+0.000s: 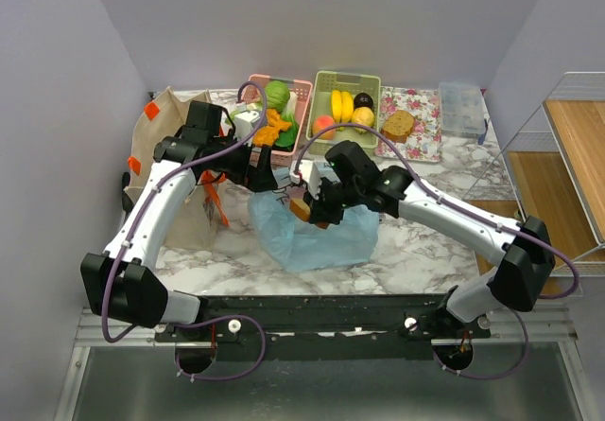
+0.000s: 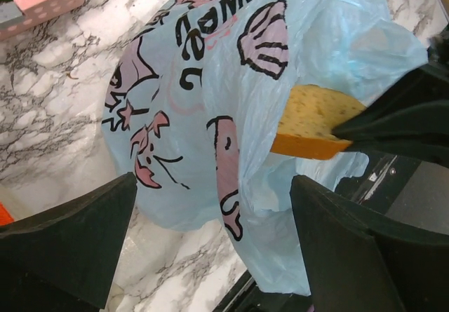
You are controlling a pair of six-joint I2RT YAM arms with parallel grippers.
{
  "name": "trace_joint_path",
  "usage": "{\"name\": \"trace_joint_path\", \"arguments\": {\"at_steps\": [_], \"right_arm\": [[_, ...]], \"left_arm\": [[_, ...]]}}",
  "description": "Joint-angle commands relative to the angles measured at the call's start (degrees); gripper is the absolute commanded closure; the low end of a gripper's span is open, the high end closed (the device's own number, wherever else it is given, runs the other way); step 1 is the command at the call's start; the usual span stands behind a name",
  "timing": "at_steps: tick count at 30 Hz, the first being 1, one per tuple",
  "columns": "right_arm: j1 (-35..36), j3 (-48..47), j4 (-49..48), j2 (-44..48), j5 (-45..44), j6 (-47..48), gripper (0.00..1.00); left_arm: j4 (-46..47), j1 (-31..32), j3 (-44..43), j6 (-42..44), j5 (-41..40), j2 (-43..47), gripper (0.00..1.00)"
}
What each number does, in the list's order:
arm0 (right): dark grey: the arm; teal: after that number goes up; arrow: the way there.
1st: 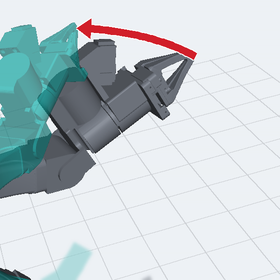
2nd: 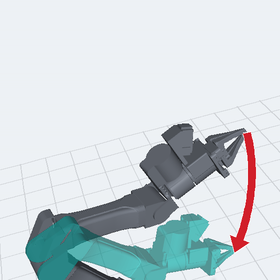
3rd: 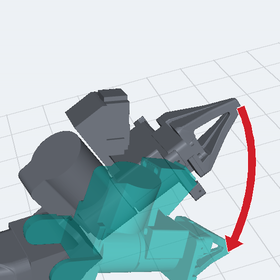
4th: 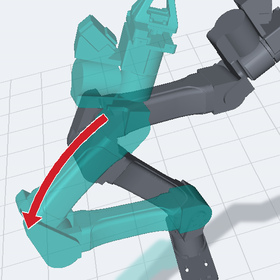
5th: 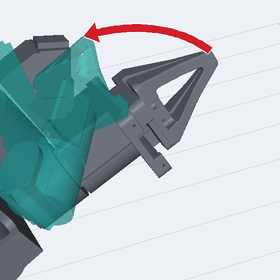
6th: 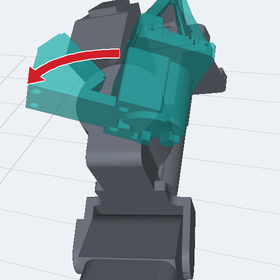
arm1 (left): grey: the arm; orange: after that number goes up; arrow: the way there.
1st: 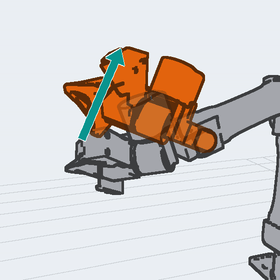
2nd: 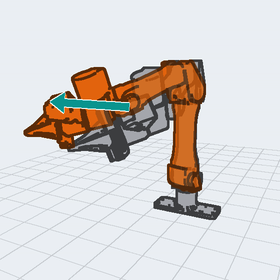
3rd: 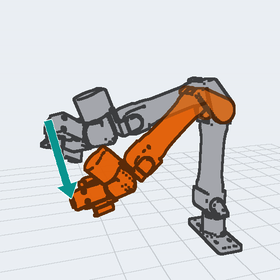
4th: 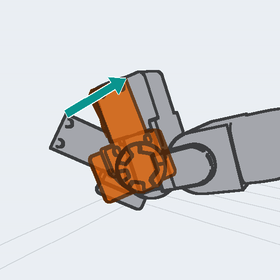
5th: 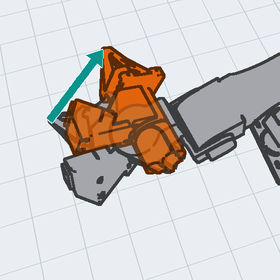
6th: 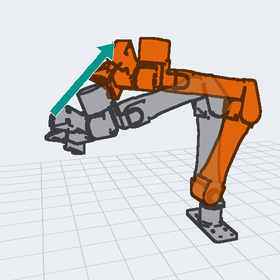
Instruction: Untie the knot of the grocery bags and take out the mixed food
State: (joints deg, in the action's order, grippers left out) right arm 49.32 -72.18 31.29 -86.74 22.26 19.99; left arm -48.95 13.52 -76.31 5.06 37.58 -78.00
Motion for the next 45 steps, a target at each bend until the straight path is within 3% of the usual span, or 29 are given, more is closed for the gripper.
{"name": "trace_joint_path", "arguments": {"at_steps": [1,12,17,20,24,30,36,45], "right_arm": [[0.0,-2.2,6.0,4.8,4.7,0.1,0.99],[-0.1,-5.6,1.8,14.7,6.2,3.6,0.99],[-0.7,-14.0,-7.2,13.4,-3.5,-4.9,0.99],[-6.3,-19.5,-9.0,7.8,-11.9,-7.1,0.99],[-21.0,-27.8,-5.3,-2.1,-12.9,-9.9,0.99],[-34.5,-35.2,-2.5,-13.9,-16.4,-14.2,0.99],[-41.5,-35.3,-3.9,-22.8,-15.1,-14.3,0.99],[-43.0,-36.5,-7.3,-34.1,-14.8,-9.6,0.99]], "left_arm": [[0.3,-0.6,-1.7,-2.0,-3.1,-2.0,0.12],[-0.3,-1.1,-3.9,-2.9,-3.8,-5.5,0.14],[-0.6,-1.1,-4.4,-2.7,-3.3,-5.8,0.14],[-0.6,-1.1,-4.2,-2.8,-2.5,-5.8,0.14],[-0.6,-1.1,-4.6,-2.6,-2.2,-5.7,0.14],[-0.4,-1.1,-4.5,-2.6,-2.6,-5.6,0.14],[-0.5,-1.1,-4.9,-2.8,-2.5,-5.6,0.14],[-0.3,-1.0,-3.7,-2.3,-2.3,-5.1,0.14]]}}
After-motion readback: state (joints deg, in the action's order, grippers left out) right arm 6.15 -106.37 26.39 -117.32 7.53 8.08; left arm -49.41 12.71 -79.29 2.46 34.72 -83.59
